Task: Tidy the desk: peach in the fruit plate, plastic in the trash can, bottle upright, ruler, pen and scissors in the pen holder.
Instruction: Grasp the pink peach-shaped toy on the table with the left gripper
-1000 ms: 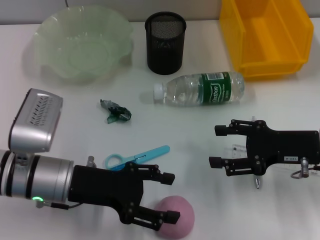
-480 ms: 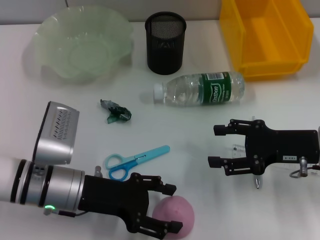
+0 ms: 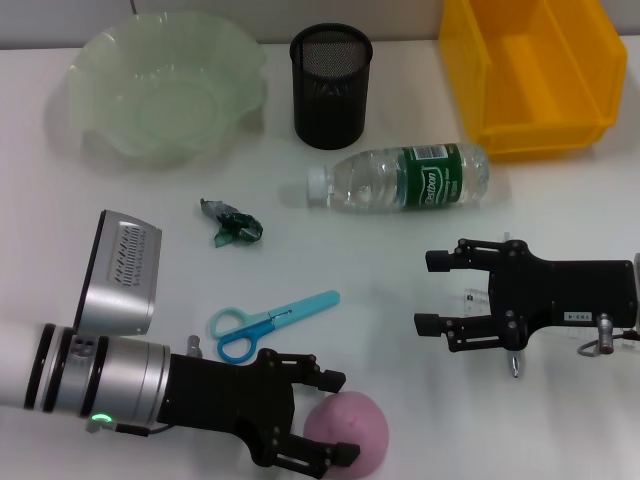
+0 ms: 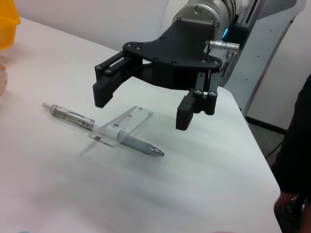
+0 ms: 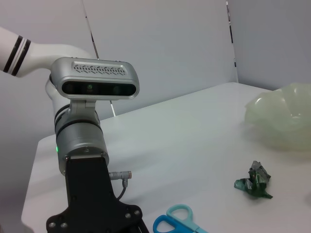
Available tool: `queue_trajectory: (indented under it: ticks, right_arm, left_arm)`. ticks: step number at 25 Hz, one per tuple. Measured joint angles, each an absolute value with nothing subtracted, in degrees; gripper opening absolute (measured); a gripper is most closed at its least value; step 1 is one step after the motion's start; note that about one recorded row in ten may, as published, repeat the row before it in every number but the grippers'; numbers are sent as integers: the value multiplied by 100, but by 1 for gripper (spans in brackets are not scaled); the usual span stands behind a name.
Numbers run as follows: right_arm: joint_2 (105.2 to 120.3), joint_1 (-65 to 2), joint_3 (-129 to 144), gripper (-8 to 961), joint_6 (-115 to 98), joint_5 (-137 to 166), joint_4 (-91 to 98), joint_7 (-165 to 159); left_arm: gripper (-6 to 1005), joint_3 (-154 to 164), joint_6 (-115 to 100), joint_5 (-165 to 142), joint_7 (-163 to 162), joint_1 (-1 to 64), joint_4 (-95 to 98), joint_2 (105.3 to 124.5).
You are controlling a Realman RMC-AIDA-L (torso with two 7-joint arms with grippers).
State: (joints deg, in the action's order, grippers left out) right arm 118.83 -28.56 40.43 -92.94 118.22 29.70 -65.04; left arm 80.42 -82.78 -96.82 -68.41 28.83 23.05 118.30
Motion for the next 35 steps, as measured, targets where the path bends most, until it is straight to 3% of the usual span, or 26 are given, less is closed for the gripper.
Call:
queue_trajectory:
  ticks: [15,35]
  right_arm:
    - [11882,-2856,4043,829,-9231,11822,2971,-6510]
    - [11892,-2865,4043,828,-9228,11813,2971,-6512]
  left_arm:
    - [847,8042,-8278,-9677,-6837,2917,2312,11830]
    - [685,8043,-8122,-9821,-6896,2963,2315,11835]
